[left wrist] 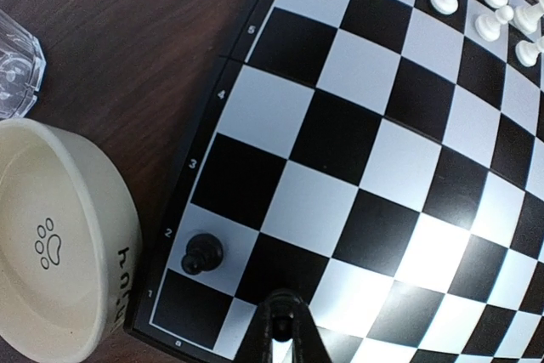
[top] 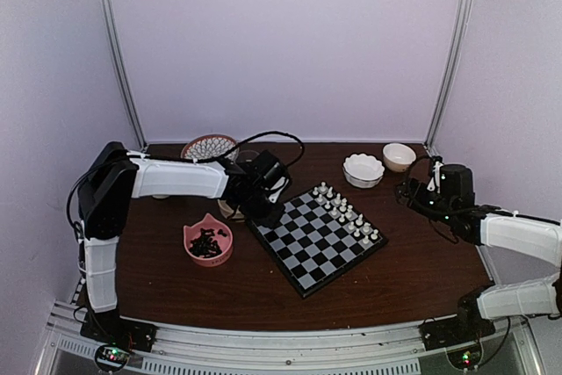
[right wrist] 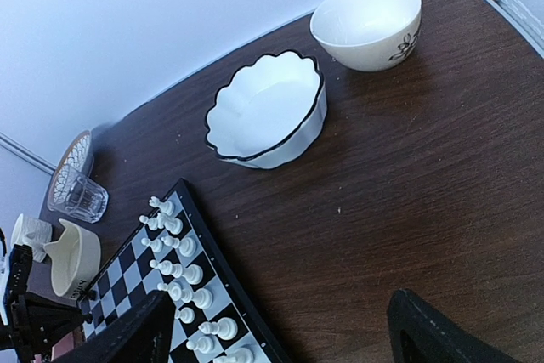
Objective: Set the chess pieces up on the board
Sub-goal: Place the pawn at g7.
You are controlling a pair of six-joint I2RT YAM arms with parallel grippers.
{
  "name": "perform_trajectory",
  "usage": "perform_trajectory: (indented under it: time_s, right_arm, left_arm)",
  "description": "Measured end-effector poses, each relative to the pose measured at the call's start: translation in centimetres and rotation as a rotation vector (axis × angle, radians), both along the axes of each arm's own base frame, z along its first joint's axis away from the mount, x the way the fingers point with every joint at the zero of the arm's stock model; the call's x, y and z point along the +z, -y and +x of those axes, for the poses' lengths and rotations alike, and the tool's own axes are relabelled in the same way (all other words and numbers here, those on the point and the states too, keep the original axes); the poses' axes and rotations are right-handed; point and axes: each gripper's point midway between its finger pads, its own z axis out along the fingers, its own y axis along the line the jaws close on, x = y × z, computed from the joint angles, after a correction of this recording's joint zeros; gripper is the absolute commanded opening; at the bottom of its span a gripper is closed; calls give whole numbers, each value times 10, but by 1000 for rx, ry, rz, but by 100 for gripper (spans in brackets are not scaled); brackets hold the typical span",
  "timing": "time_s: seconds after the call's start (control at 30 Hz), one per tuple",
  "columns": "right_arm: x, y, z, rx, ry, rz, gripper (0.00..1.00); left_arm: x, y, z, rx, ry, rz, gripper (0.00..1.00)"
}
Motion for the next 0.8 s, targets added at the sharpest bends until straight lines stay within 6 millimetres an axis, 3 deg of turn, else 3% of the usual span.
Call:
perform_trajectory:
  time_s: [0.8]
  right_arm:
    - [7, 2, 0, -5, 28, -11, 90]
  left_arm:
    - [-4, 8, 14, 4, 30, 23, 2]
